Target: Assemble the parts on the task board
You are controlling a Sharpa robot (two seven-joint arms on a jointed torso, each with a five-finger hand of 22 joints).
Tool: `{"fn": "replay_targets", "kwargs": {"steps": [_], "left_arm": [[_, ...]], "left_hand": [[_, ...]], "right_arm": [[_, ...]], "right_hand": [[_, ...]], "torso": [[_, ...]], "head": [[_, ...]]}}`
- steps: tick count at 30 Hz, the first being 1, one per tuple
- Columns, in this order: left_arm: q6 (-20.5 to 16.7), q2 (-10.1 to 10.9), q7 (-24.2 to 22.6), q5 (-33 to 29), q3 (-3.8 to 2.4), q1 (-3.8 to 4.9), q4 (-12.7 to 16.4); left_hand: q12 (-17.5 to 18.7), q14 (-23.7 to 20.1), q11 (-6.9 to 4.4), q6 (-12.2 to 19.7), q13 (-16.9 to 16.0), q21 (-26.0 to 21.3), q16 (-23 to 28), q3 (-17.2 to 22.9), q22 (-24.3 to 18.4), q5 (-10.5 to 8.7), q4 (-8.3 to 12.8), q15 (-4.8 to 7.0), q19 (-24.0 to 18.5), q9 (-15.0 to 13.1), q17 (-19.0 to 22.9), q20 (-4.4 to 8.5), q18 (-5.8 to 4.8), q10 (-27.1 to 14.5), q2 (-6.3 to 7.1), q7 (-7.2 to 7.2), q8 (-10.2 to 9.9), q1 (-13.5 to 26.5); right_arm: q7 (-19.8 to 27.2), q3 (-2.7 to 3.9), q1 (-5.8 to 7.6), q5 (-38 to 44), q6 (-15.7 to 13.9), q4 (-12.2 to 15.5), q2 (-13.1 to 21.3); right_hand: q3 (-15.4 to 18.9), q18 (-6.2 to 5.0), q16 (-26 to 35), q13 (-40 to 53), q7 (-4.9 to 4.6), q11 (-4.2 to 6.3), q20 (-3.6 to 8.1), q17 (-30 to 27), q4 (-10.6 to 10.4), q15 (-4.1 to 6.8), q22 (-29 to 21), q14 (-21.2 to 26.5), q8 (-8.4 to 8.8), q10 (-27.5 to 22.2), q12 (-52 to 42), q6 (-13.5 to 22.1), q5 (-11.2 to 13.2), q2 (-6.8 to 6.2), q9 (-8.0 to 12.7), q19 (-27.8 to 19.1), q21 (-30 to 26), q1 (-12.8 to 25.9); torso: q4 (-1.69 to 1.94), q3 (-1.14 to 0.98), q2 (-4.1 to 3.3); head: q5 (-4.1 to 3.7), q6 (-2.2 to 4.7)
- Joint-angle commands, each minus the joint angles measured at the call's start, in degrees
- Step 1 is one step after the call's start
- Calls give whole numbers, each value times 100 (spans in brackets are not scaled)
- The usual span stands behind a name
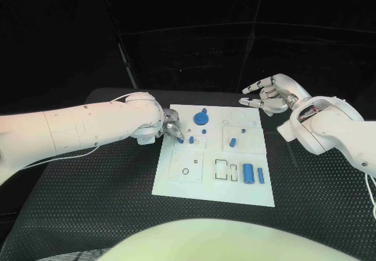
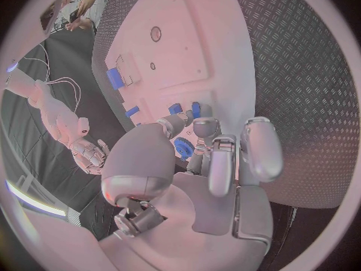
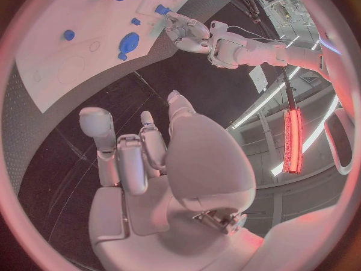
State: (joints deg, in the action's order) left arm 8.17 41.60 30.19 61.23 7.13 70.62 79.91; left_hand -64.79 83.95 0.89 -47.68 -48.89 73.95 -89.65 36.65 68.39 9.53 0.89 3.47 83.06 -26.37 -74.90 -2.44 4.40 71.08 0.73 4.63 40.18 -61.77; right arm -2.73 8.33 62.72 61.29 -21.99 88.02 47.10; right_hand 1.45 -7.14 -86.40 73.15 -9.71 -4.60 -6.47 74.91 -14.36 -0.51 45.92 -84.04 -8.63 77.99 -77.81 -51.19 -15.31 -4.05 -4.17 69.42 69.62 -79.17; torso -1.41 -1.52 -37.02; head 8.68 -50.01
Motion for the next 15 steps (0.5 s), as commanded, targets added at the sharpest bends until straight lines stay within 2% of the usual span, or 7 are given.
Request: {"fn": "replay_targets", "kwargs": {"steps": [1, 15], "left_arm": [[183, -32, 34, 38, 18, -20, -31], [408, -156, 47, 35, 20, -19, -187]], "left_hand": [[-24, 595, -117, -3, 4, -25, -12, 761, 8, 39, 718, 49, 10, 0, -1470, 23, 16, 112, 39, -29, 50, 64], [-59, 599, -162, -39, -26, -12, -20, 598, 44, 24, 555, 82, 22, -42, -1484, 46, 11, 168, 33, -95, 162, 236]], "right_arm": [[46, 3, 10, -9, 20, 11, -2], [45, 3, 10, -9, 15, 20, 5]], "right_hand": [[-6, -73, 13, 2, 13, -3, 15, 716, -25, 27, -9, -407, -28, -23, 4, 35, -31, 42, 7, -26, -21, -20], [-6, -73, 13, 2, 13, -3, 15, 716, -25, 27, -9, -407, -28, -23, 4, 35, -31, 42, 7, -26, -21, -20]], "torso": [[-5, -3, -4], [-4, -2, -3]], "head": [[-2, 1], [-34, 1]]}}
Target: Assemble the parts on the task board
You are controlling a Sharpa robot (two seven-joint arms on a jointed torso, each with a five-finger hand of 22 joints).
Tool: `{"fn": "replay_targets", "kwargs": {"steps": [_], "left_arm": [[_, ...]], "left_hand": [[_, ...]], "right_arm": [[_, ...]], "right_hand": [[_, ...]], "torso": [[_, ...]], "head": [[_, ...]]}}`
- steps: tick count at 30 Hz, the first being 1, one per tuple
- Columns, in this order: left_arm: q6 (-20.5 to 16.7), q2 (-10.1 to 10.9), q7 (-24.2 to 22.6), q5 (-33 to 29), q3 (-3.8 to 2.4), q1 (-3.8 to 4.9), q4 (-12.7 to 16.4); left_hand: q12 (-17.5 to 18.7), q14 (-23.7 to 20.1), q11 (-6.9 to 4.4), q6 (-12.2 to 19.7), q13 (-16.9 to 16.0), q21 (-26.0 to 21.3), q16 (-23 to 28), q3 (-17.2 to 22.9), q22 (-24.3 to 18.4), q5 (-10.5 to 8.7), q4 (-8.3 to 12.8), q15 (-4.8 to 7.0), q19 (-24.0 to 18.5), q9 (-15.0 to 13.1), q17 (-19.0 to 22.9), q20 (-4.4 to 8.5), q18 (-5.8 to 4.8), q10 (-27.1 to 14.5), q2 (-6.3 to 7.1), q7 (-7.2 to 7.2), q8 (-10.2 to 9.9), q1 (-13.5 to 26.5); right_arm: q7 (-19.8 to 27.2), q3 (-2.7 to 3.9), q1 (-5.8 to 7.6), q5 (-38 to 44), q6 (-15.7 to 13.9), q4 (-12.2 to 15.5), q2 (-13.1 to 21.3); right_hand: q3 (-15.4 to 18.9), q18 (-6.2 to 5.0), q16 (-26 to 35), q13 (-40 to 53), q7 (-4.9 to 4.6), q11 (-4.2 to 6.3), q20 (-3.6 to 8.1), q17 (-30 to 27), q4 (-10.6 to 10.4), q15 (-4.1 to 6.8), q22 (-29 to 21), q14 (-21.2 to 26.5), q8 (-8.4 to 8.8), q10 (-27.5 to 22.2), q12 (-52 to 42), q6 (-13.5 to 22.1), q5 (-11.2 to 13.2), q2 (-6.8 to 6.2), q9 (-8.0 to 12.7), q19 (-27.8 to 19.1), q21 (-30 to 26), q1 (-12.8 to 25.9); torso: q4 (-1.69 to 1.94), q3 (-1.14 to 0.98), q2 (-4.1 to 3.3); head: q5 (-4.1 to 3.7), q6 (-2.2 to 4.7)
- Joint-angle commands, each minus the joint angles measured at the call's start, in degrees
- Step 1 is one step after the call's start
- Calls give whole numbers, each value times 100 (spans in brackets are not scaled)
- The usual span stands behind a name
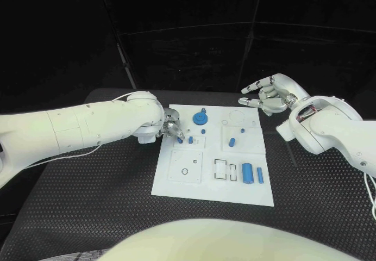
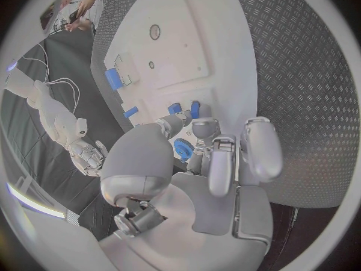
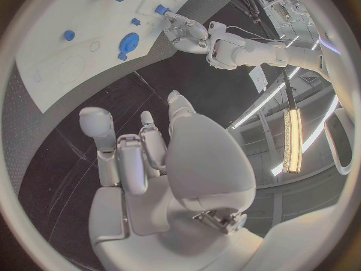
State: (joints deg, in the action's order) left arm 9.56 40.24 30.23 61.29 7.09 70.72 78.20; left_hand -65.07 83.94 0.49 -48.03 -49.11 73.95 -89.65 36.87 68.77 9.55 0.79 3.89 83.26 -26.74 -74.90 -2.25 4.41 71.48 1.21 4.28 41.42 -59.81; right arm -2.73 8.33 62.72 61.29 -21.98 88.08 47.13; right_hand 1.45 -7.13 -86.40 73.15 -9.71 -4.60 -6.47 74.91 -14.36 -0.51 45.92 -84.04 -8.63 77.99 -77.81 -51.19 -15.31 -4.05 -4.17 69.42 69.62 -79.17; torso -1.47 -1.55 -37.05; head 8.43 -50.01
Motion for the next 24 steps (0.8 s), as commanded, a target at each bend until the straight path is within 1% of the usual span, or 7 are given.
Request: {"fn": "replay_targets", "kwargs": {"steps": [1, 13, 18, 24], "left_arm": [[278, -23, 43, 29, 24, -29, -21], [301, -54, 44, 30, 28, -29, -85], [288, -62, 42, 31, 29, -29, -108], [285, -65, 40, 32, 29, -30, -120]], "left_hand": [[-30, 600, -126, -8, -2, -10, -22, 563, 9, 22, 556, 44, 3, -7, -1488, 29, 10, 128, -16, -64, 44, 48], [-39, 603, -150, -36, -11, -13, -28, 453, 15, 17, 496, 65, 6, -24, -1497, 47, 10, 141, -13, -98, 90, 101], [-74, 606, -192, -81, -40, -14, -35, 47, 29, 1, 286, 97, 13, -41, -1510, 74, 6, 167, 113, -154, 138, 342], [-77, 606, -212, -124, -24, -5, -35, -220, 54, 6, 144, 116, 25, -33, -1510, 97, 2, 160, 155, -176, 141, 469]], "right_arm": [[45, 3, 10, -9, 15, 15, 3], [52, 3, 10, -9, 14, 7, -3], [55, 3, 10, -9, 11, 4, -3], [56, 3, 9, -9, 9, 3, 7]], "right_hand": [[-6, -74, 13, 3, 13, -3, 15, 717, -25, 27, -10, -407, -28, -23, 5, 35, -31, 42, 7, -26, -21, -20], [-6, -74, 13, 3, 13, -3, 15, 717, -25, 27, -10, -407, -28, -23, 5, 35, -31, 42, 7, -26, -21, -20], [-6, -74, 13, 3, 13, -3, 15, 717, -25, 27, -10, -407, -28, -23, 5, 35, -31, 42, 7, -26, -21, -20], [1, -75, 20, -4, 14, -1, 16, 705, -28, 29, -21, -405, -35, -27, 8, 35, -33, 49, 7, -28, -28, -30]], "torso": [[5, 2, 0], [7, 2, 4], [6, 2, 2], [10, 2, 1]], "head": [[-12, 1], [-20, 1], [-21, 1], [-25, 1]]}}
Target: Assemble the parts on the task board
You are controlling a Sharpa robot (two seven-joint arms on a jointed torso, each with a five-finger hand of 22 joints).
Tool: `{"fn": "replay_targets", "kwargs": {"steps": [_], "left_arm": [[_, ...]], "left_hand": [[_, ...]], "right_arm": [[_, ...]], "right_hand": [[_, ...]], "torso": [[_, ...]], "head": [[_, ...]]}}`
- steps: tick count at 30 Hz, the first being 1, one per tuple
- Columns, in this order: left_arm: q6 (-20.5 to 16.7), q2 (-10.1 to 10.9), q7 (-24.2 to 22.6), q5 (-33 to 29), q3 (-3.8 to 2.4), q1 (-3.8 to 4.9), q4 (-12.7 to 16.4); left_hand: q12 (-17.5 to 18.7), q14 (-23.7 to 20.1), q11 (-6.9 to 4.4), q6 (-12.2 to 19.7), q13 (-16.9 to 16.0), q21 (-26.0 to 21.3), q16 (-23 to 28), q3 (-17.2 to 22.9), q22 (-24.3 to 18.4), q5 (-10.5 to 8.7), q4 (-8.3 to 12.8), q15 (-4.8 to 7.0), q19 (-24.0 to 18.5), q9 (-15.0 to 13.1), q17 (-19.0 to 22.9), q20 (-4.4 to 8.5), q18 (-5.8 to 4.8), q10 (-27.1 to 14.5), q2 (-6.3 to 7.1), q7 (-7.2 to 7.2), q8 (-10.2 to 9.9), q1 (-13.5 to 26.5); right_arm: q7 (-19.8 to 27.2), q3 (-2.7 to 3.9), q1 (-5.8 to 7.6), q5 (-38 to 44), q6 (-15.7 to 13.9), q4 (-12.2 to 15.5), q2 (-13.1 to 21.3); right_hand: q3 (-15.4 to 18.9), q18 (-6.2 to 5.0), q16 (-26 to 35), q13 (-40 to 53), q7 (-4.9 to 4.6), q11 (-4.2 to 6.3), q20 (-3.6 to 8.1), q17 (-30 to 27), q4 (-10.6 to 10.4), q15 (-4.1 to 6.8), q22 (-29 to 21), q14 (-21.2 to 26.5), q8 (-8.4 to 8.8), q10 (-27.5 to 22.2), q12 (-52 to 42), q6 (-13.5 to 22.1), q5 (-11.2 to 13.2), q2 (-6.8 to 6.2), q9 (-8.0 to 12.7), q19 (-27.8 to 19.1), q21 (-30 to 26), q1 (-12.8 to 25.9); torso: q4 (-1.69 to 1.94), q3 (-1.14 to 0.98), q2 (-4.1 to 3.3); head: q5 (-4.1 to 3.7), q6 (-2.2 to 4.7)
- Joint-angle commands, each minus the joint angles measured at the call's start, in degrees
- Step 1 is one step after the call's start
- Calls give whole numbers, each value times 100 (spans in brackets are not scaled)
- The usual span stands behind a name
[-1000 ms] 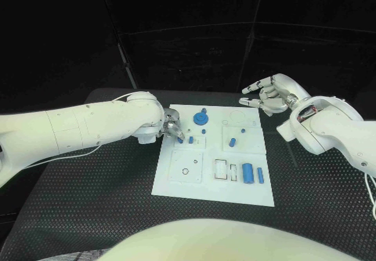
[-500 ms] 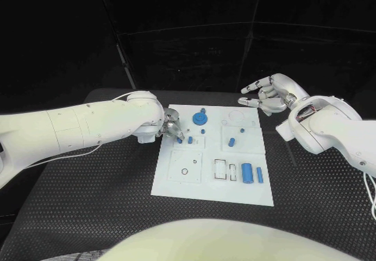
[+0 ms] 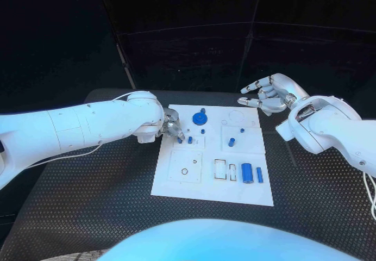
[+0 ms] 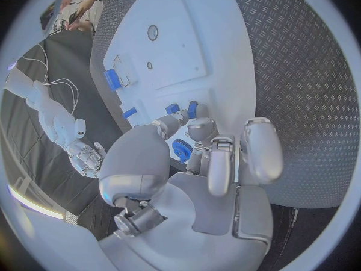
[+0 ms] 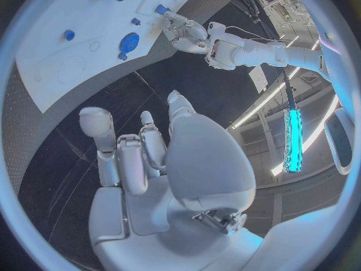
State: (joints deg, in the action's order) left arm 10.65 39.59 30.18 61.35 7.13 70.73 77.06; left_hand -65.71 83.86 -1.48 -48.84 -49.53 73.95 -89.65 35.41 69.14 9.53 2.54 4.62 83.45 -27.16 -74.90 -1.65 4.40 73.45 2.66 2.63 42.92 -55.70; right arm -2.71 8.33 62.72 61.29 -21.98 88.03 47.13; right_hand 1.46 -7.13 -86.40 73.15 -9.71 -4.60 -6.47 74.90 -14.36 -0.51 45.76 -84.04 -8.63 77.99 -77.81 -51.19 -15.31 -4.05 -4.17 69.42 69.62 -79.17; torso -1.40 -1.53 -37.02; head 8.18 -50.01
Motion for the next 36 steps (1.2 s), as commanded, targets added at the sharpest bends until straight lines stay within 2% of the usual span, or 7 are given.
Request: {"fn": "replay_targets", "kwargs": {"steps": [1, 16, 27, 36], "left_arm": [[177, 0, 44, 26, 25, -31, -5], [147, -1, 43, 26, 25, -33, -18], [7, 28, 56, 26, 24, -34, -17], [-253, 78, 33, -75, 20, -34, 72]], "left_hand": [[-16, 614, -18, -56, 14, -4, -35, -98, 20, 8, -42, 45, 8, 8, -1510, 39, 2, -35, 11, -16, -3, 66], [-37, 614, -39, -132, 1, 1, -35, -395, 47, 7, -231, 64, 22, -6, -1510, 59, -3, -25, 59, -41, 35, 245], [-45, 614, -29, -169, 46, -11, -35, -1236, 65, -8, -674, 57, 29, -23, -1510, 58, -7, -39, 182, -32, 66, 641], [-53, 614, -43, -133, 74, -23, -35, -1906, 78, 8, -925, 71, 36, -37, -1510, 73, -6, -54, 104, -49, 82, 581]], "right_arm": [[54, 3, 9, -9, 9, 8, 8], [54, 3, 9, -9, 6, 7, 11], [55, 3, 9, -9, -7, 13, 27], [47, 3, 9, -17, 13, -10, 41]], "right_hand": [[0, -75, 20, -5, 14, -1, 16, 705, -28, 29, -5, -405, -35, -27, 8, 35, -33, 48, 7, -28, -28, -30], [3, -76, 23, -8, 14, -1, 17, 700, -30, 29, -9, -403, -36, -30, 11, 36, -34, 50, 7, -30, -31, -29], [6, -76, 21, -8, 13, -2, 17, 704, -33, 29, -13, -405, -36, -29, 10, 39, -34, 51, 8, -31, -33, -28], [25, -77, 23, -12, 10, -4, 17, 703, -48, 28, -20, -405, -33, -32, 12, 54, -34, 43, 11, -32, -39, -13]], "torso": [[4, 0, -1], [2, -1, 3], [-1, 2, 4], [4, 4, 5]], "head": [[-4, 1], [-1, 1], [-6, 1], [-8, 1]]}}
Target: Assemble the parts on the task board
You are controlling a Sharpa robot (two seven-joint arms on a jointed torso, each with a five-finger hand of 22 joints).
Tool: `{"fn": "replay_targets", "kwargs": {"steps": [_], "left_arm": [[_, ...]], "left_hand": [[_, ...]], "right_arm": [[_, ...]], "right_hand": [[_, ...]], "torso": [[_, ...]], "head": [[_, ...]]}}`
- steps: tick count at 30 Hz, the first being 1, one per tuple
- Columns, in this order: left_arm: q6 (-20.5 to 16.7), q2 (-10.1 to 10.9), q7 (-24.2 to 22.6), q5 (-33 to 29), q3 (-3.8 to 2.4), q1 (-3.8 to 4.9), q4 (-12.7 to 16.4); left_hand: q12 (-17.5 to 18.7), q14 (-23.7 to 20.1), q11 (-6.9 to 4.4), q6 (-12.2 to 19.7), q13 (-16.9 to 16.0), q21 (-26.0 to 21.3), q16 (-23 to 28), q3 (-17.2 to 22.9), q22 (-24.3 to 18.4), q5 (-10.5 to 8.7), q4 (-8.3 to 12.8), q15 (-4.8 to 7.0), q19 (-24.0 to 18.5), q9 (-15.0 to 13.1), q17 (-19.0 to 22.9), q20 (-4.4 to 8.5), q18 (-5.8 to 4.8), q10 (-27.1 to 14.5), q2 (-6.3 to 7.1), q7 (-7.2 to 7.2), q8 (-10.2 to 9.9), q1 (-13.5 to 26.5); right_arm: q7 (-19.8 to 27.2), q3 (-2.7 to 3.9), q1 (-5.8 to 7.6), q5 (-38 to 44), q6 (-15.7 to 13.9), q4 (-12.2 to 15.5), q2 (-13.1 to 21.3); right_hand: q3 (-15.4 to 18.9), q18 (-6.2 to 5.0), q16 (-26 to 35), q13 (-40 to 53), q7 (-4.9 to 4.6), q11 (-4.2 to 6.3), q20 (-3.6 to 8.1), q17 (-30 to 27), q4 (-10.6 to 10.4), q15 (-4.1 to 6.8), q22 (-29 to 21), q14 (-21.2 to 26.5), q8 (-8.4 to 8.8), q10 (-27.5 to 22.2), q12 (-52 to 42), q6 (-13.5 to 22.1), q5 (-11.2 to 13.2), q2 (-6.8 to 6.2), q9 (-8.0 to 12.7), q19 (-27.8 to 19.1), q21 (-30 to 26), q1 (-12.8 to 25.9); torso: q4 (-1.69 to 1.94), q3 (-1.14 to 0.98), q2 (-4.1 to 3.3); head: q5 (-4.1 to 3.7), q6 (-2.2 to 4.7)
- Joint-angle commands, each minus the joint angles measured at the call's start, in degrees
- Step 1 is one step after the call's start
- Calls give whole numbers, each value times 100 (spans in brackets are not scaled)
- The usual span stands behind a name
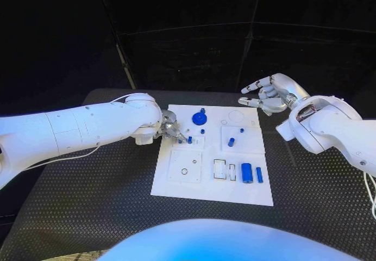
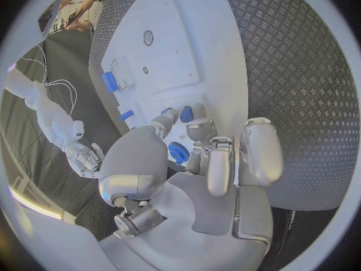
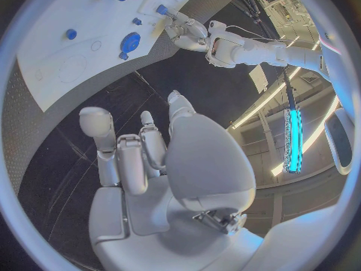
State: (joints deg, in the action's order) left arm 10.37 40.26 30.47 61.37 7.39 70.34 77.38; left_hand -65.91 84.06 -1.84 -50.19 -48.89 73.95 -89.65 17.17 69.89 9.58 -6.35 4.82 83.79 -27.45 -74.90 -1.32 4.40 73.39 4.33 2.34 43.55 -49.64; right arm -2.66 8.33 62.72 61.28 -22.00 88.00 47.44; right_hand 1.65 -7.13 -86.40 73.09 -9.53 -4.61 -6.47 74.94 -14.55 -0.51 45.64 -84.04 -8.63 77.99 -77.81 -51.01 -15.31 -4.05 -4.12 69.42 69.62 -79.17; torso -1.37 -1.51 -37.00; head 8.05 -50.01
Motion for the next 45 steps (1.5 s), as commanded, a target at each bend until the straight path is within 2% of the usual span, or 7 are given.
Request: {"fn": "replay_targets", "kwargs": {"steps": [1, 9, 15, 20, 30, 37, 45], "left_arm": [[-294, 21, -1, -131, -6, 6, 59], [-876, 191, -64, -599, -20, 29, 301], [-1489, 387, -286, -1003, -26, 117, 540], [-1916, 435, -783, -1099, -26, 159, 658], [-2441, 46, -2646, -780, 9, 124, 376], [-2351, -331, -3231, 311, 171, 75, -108], [-2049, -605, -3199, 1242, 245, 37, -510]], "left_hand": [[-24, 594, -5, 14, 27, -34, -35, -156, -6, 6, -62, 51, -1, -8, -1510, 41, -4, -59, -85, -19, 18, -56], [248, 574, 52, 220, 472, -247, 9, -554, -227, 23, -188, 11, -85, 23, -1433, 13, 41, -344, -219, 52, -54, -320], [912, 252, 411, 1190, 1433, -1520, 613, -867, -1576, 35, -277, -287, -718, 252, -512, -204, 279, -1545, -216, 455, -422, -811], [875, -516, 565, 1452, 1518, -3189, 1791, -1046, -3199, 41, -343, -438, -1619, 329, 1010, -391, 593, -2133, -247, 594, -254, -1393], [2254, -1574, 732, 1118, 2748, -3972, 3814, -274, -3784, 54, 151, -577, -1840, 1139, 3235, -510, 630, -2674, -274, 717, -856, -2941], [3057, -1131, 742, 556, 3572, -3960, 3621, 39, -3877, 36, 239, -570, -1505, 1832, 3189, -495, 631, -2440, 141, 718, -1659, -3014], [3505, -121, 707, 255, 4074, -3152, 1958, 118, -3268, 31, 311, -502, -803, 2223, 1498, -449, 531, -2288, 338, 655, -2168, -2934]], "right_arm": [[39, 3, 10, -19, 18, -12, 10], [31, 1, 9, -55, 35, -51, 3], [32, 0, 9, -61, 5, -58, 6], [32, -1, 9, -63, -20, -68, 3], [44, -2, 10, -79, -45, -79, -21], [49, -2, 10, -83, -43, -69, -31], [57, -2, 10, -83, -41, -67, -52]], "right_hand": [[5, -77, 23, -6, -8, -4, 17, 700, -29, 29, -8, -405, -33, -32, 12, 36, -34, 43, 6, -32, -39, -13], [31, -79, 29, -13, -10, -6, 17, 688, -55, 27, -26, -402, -35, -38, 16, 46, -39, 38, 8, -38, -49, 14], [35, -79, 29, -15, -10, -7, 17, 690, -63, 27, -30, -403, -36, -39, 17, 48, -43, 41, 8, -39, -52, 20], [35, -79, 29, -15, -10, -7, 17, 690, -63, 27, -30, -403, -36, -39, 17, 48, -43, 41, 8, -39, -52, 20], [38, -80, 33, -25, -11, -7, 17, 683, -69, 26, -36, -401, -37, -47, 24, 50, -47, 47, 8, -41, -56, 24], [38, -80, 32, -23, -11, -7, 17, 684, -71, 26, -36, -402, -38, -45, 22, 50, -49, 49, 8, -41, -56, 23], [38, -79, 32, -20, -11, -6, 17, 685, -73, 26, -30, -402, -40, -43, 20, 50, -53, 55, 8, -37, -54, 21]], "torso": [[-3, 1, 1], [-4, -4, -1], [2, -8, -2], [0, -9, -5], [-12, -5, -4], [-2, -5, -2], [-10, 1, -8]], "head": [[9, 1], [-33, 1], [-57, 1], [-80, 1], [-141, 1], [-159, 1], [-160, 1]]}}
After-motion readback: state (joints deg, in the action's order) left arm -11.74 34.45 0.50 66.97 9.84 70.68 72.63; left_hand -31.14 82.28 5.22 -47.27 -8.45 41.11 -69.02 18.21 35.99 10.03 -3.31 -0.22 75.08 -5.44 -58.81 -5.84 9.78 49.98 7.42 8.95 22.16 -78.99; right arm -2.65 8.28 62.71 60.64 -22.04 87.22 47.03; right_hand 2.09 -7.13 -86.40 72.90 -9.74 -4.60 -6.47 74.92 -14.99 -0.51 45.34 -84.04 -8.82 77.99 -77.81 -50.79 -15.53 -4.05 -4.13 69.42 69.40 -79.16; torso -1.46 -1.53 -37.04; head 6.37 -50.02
